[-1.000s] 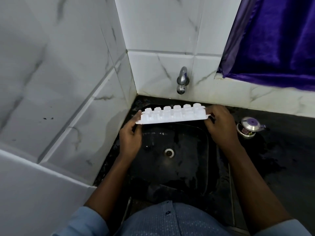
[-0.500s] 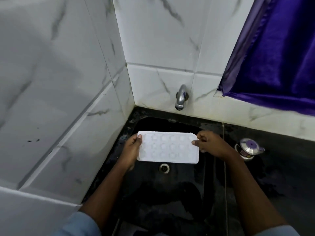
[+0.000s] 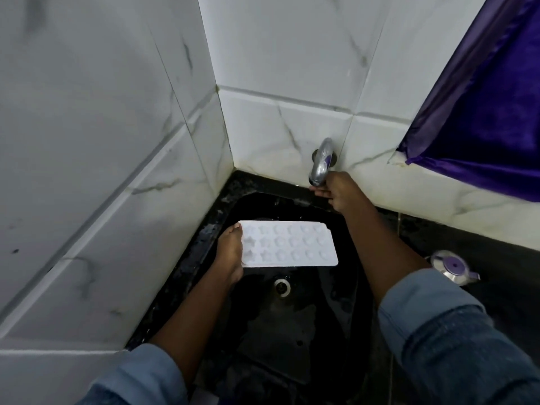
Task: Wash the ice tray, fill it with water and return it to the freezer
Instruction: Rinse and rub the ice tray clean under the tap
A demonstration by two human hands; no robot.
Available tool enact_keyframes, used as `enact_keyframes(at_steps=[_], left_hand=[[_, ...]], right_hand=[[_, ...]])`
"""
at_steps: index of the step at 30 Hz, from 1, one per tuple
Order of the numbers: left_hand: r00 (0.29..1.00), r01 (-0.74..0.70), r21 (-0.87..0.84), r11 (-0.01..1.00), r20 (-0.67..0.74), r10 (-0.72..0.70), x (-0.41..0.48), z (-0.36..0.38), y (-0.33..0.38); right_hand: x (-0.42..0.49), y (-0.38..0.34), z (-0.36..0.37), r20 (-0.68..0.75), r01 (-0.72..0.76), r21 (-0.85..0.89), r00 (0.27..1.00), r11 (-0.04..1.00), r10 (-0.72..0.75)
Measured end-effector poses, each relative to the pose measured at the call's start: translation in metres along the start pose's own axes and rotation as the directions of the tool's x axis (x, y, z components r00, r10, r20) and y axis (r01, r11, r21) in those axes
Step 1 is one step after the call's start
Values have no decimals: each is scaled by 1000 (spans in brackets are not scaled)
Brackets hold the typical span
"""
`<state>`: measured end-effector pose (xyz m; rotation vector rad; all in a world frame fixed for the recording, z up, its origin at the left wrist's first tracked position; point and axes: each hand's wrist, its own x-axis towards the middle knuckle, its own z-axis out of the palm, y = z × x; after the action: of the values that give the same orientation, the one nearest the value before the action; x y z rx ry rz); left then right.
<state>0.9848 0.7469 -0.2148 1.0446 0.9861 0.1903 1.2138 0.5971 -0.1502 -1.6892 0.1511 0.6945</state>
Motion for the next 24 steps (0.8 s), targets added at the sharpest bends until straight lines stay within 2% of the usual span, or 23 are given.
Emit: enact_keyframes(at_steps=[6, 10, 21, 24], left_hand=[[996, 90, -53, 995, 30, -89, 1, 9, 1], [992, 97, -68, 993, 83, -92, 5, 9, 7], [999, 36, -62, 997, 29, -34, 1, 12, 19], [999, 24, -81, 996, 28, -22, 3, 14, 20]], right_hand=[[23, 4, -4, -112, 64, -84, 991, 994, -73], [24, 3, -5, -117, 95, -130, 987, 987, -111], [33, -3, -5, -138, 90, -325, 980, 941, -141], [32, -3, -6, -115, 106, -318, 982, 942, -150]])
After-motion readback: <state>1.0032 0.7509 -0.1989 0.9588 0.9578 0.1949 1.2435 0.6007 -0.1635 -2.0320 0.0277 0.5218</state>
